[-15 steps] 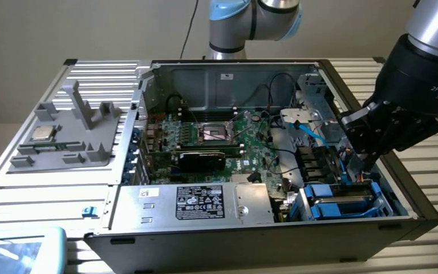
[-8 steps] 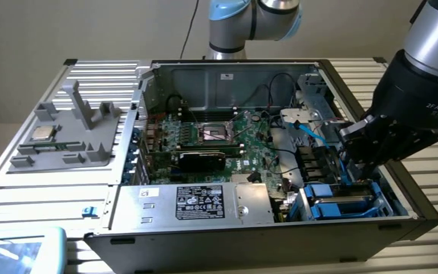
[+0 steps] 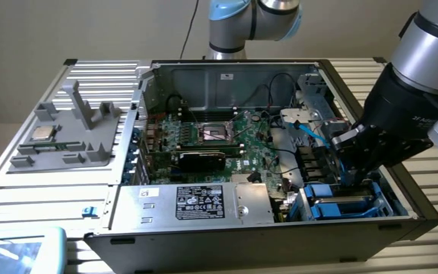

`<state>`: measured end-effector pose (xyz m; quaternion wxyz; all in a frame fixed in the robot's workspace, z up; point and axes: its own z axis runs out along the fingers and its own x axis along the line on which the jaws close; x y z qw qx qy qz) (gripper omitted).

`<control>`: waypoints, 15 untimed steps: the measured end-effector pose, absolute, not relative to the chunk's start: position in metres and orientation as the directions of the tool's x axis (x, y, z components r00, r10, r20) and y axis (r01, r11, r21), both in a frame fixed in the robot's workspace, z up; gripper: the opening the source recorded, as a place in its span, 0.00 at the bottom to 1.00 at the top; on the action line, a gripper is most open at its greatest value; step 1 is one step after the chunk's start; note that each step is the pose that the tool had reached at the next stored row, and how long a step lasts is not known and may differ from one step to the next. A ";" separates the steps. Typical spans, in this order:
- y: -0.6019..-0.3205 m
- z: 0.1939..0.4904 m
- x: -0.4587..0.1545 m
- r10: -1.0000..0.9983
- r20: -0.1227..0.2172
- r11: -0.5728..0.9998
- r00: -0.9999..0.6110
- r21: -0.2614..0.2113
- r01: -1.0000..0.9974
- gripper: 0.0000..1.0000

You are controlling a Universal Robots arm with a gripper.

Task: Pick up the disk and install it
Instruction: 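Insert the second disk wire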

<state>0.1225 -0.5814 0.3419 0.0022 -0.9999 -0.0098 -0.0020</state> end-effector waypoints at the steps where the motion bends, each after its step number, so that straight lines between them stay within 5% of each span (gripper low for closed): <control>1: -0.581 0.340 0.122 0.020 0.004 -1.000 1.000 -0.004 0.020 0.11; 15: -0.581 0.339 0.132 0.020 0.005 -1.000 1.000 -0.006 0.020 0.11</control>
